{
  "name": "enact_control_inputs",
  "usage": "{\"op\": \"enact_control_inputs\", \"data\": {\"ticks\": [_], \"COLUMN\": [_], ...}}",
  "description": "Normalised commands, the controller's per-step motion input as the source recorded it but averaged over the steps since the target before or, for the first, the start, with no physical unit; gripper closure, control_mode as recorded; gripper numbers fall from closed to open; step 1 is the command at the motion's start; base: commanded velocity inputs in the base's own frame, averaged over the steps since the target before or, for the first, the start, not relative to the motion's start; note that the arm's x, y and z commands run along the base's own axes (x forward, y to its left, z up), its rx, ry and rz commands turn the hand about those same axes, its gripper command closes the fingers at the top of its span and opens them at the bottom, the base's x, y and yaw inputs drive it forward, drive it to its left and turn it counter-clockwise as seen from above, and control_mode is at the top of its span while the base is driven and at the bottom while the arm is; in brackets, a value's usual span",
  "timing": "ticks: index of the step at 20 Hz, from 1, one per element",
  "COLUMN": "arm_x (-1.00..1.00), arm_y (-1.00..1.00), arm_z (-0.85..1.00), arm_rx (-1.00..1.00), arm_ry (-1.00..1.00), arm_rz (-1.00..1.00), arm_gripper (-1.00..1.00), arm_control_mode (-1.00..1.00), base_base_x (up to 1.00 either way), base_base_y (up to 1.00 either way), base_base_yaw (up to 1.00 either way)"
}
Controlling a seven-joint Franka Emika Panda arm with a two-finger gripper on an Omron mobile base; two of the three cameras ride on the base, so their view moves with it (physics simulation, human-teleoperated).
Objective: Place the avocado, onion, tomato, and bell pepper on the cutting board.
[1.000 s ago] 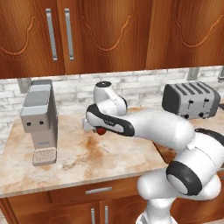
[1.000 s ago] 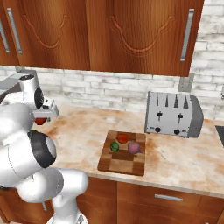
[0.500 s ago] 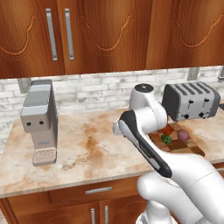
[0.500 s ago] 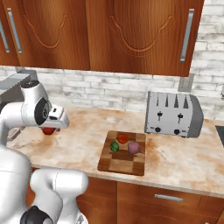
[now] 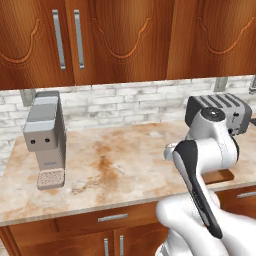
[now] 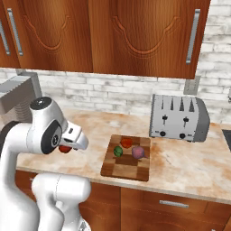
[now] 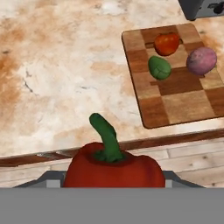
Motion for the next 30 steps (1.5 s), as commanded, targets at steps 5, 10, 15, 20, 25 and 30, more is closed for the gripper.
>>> {"op": "enact_control_inputs", "data": {"ticks": [5,10,15,20,25,30], "arm_x": [-0.03,0.15,0.20,0.36,0.31,0.23], "arm_y": [-0.72,-0.61,-0.50,-0.38,-0.16,-0.18], "arm_z": [0.08,0.00,0.00,-0.05,-0.17,-0.36], "arm_rx": [0.00,0.00,0.00,0.00,0.00,0.00], "arm_ry": [0.03,0.07,0.01,0.00,0.00,0.00], "arm_rz": [-0.13,-0.06,-0.01,0.00,0.00,0.00], "arm_gripper": [1.00,1.00,1.00,1.00,1.00,1.00], "arm_control_mode": [-1.00,-1.00,-1.00,-1.00,-1.00,-1.00], "base_base_x": [0.00,0.00,0.00,0.00,0.00,0.00], "base_base_y": [0.00,0.00,0.00,0.00,0.00,0.00], "base_base_yaw": [0.00,0.00,0.00,0.00,0.00,0.00]}}
